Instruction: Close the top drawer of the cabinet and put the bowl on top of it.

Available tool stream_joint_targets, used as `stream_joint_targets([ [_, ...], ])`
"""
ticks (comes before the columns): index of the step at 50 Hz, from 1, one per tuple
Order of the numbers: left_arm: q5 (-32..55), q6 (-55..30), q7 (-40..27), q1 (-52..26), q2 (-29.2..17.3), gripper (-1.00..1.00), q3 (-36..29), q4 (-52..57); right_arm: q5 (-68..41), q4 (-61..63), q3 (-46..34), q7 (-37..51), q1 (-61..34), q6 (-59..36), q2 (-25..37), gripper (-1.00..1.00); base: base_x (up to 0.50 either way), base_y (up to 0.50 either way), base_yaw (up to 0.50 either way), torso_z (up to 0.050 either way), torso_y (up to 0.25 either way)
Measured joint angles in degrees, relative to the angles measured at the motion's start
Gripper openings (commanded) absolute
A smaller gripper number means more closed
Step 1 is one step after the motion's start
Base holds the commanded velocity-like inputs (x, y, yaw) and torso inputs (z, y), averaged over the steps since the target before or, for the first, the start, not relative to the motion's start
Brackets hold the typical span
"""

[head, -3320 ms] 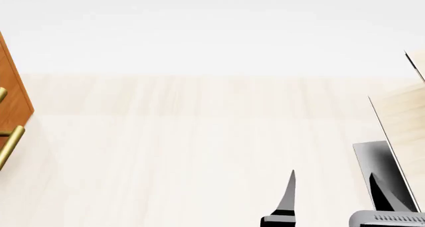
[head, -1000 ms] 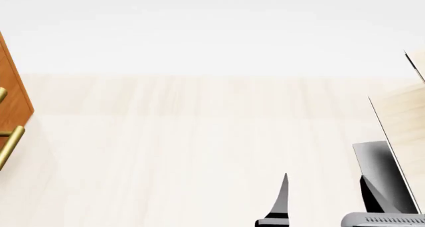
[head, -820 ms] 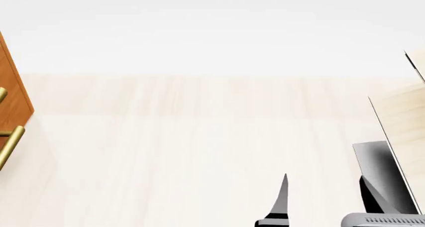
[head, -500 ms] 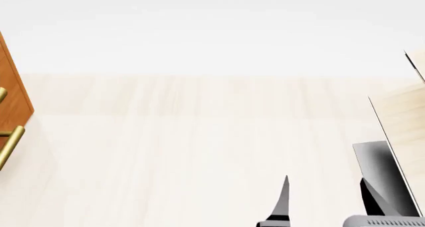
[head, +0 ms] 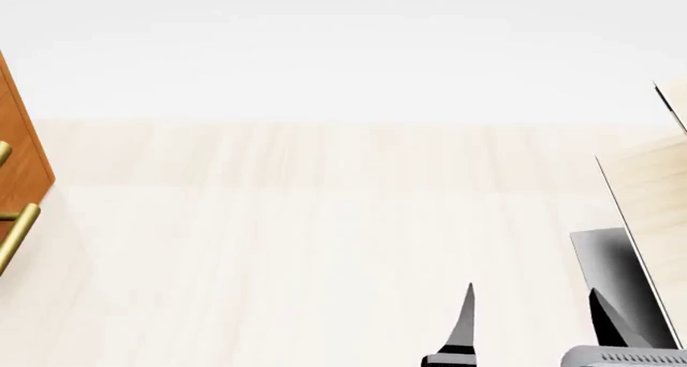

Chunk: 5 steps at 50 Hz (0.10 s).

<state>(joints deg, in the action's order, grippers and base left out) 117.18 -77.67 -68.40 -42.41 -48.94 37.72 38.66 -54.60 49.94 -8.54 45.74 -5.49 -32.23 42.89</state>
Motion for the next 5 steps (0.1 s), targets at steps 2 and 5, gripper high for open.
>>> stream_joint_targets([
  [2, 0.46, -0.43, 0.19, 1.49, 0.75, 1.00, 1.13, 1.16, -0.12, -0.12, -0.01, 0.08, -0.22, -0.07, -0.02, 1.00, 0.00, 0.00, 0.00, 0.000, 0.000],
  [5, 1.00, -1.25, 0.62, 3.72, 2.03, 1.00, 2.97, 2.85, -0.32, -0.27, 0.00, 0.23, -0.57, -0.18, -0.03, 1.00, 0.00, 0.00, 0.00, 0.000, 0.000],
])
